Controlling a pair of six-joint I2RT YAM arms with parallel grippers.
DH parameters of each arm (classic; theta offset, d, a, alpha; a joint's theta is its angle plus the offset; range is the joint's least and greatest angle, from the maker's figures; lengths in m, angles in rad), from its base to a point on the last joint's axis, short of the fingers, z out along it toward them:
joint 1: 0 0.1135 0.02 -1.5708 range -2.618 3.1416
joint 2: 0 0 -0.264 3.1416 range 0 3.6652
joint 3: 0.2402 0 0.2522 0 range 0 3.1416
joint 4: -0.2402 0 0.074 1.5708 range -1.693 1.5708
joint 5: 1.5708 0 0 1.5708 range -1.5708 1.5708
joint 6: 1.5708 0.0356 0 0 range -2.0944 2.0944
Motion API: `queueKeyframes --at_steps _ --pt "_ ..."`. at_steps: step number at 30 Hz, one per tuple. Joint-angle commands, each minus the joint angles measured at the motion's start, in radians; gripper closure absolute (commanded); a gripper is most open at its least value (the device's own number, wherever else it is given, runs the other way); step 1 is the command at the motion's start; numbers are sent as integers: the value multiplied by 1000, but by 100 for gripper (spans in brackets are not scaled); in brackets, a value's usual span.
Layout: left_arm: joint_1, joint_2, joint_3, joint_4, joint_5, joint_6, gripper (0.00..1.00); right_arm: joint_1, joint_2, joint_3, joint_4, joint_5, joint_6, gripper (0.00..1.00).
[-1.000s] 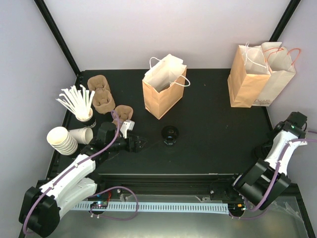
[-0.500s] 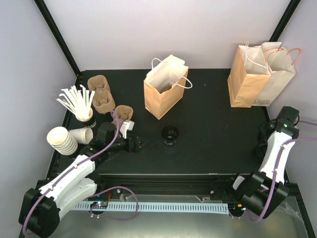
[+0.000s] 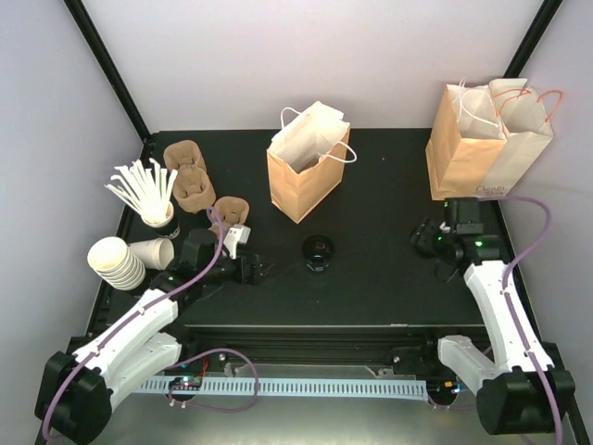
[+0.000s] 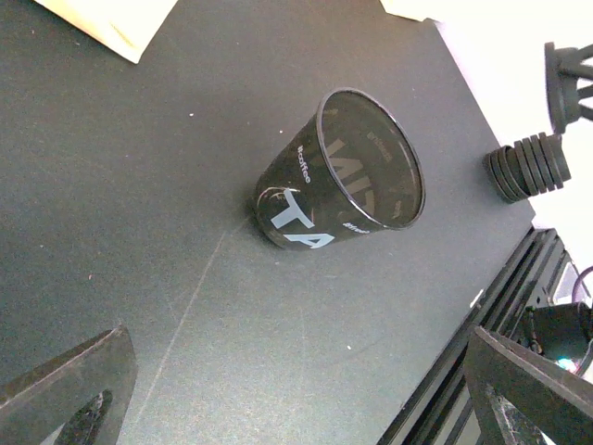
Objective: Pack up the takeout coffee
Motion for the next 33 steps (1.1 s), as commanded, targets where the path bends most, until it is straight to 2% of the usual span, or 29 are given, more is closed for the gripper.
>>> queueKeyframes --at_steps 1,5,12,21,33 --pt "-6 8 65 -6 -18 8 1 153 -31 -61 32 -85 -17 25" --pt "-6 31 86 -5 -8 12 1 314 -49 -91 62 -134 -17 22" --pt "-6 45 92 12 35 3 1 514 -48 -153 117 -181 -7 22" --pt "-6 43 21 106 117 -78 1 601 -94 -210 240 -286 11 22" --pt "-27 40 -32 182 147 -141 1 737 17 -170 278 -230 2 21"
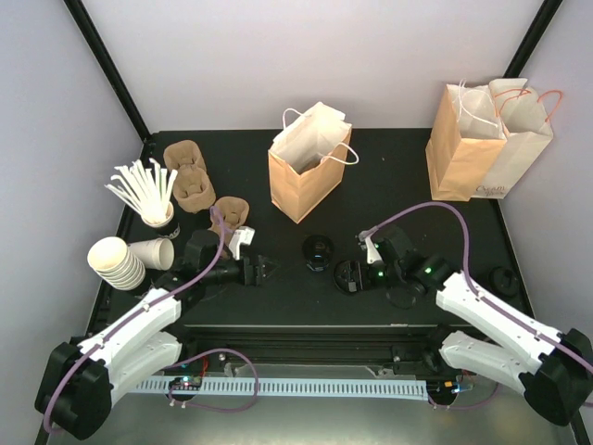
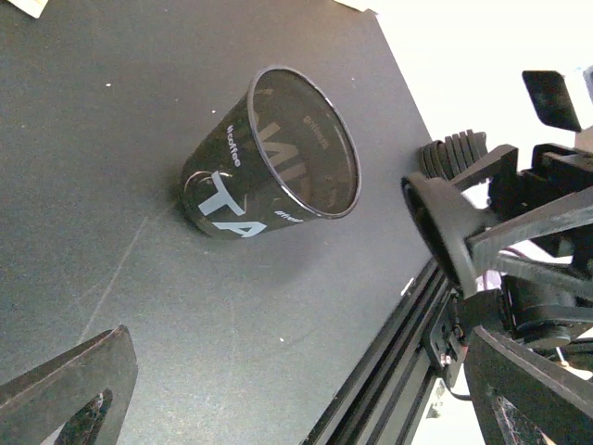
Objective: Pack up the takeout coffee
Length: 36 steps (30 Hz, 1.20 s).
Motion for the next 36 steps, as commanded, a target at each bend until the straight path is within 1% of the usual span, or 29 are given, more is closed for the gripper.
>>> queueKeyframes --at_steps 1,7,11,17,24,29,32,36 --pt "-14 -1 2 58 28 -21 1 47 39 37 39 24 -2 21" --pt "-27 5 -2 65 26 -24 1 71 77 42 82 -6 -19 21" --pt "-40 20 -5 81 26 -32 1 103 119 69 71 12 -27 21" --pt "-62 65 -13 139 25 -72 3 168 196 137 40 102 -39 21" --pt "-62 127 19 170 4 -106 4 167 269 247 -20 241 -56 20" --pt "-60 177 51 208 -9 -139 5 168 366 344 -87 313 -99 20" --pt "-57 200 68 225 -5 -158 8 170 424 391 -96 337 -124 20" --pt "-56 189 74 231 -9 -165 8 170 478 424 -85 347 -146 20"
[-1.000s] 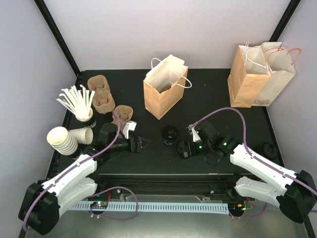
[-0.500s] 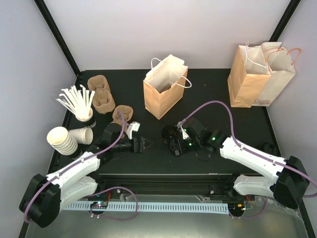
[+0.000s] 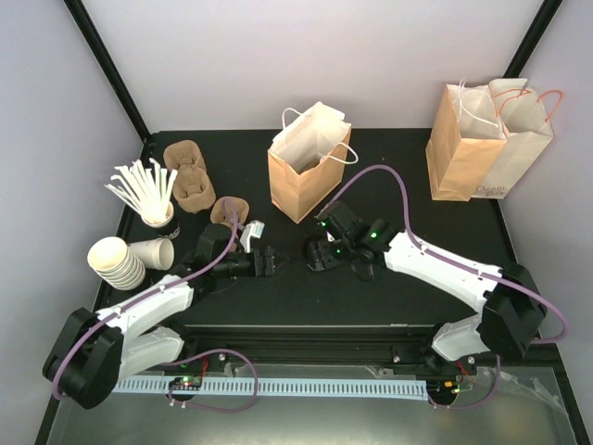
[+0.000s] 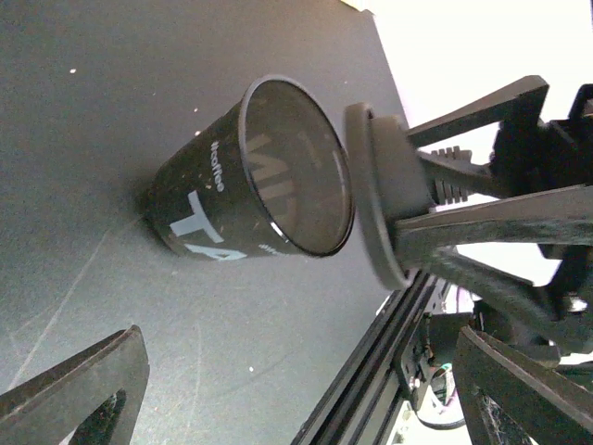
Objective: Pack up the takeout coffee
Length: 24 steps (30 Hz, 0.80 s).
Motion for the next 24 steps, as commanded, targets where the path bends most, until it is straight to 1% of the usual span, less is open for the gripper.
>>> queueKeyframes --at_steps 1,6,13,16,24 --pt "1 -12 45 47 -10 -22 8 6 49 48 -18 56 -46 20" --pt "2 -6 44 33 -19 -13 7 6 100 77 -14 84 -61 20" --pt "12 28 50 67 -11 -25 18 6 140 107 -12 93 -82 20" --pt "23 37 53 70 -13 -28 21 6 160 120 -12 88 -90 20" --pt "37 56 57 72 -7 -22 23 6 196 134 4 60 -108 20"
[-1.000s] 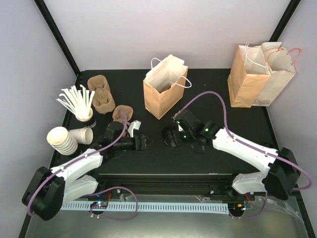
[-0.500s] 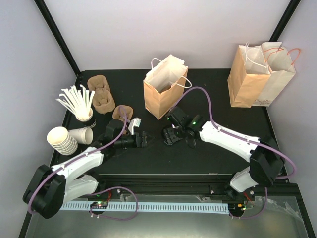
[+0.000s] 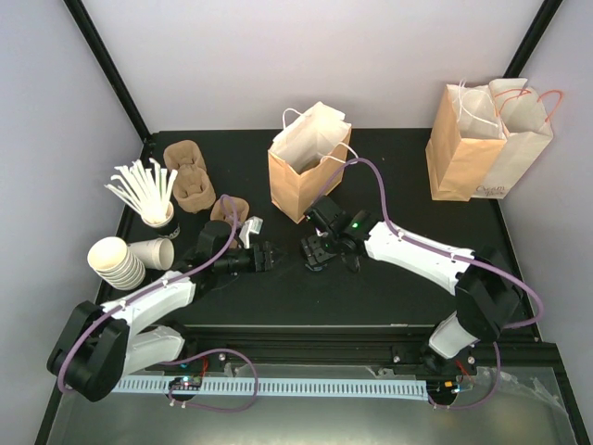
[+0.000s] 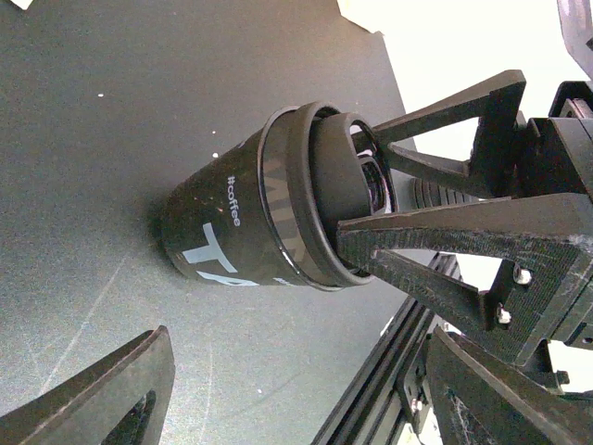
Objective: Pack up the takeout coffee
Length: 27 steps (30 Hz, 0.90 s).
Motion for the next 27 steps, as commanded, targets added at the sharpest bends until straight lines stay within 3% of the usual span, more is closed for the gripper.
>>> queueKeyframes --at_steps 1,27 --pt "10 14 38 32 -2 3 23 6 18 20 17 -9 -22 19" --pt "18 27 54 -6 -25 54 30 43 77 59 -3 66 -40 18"
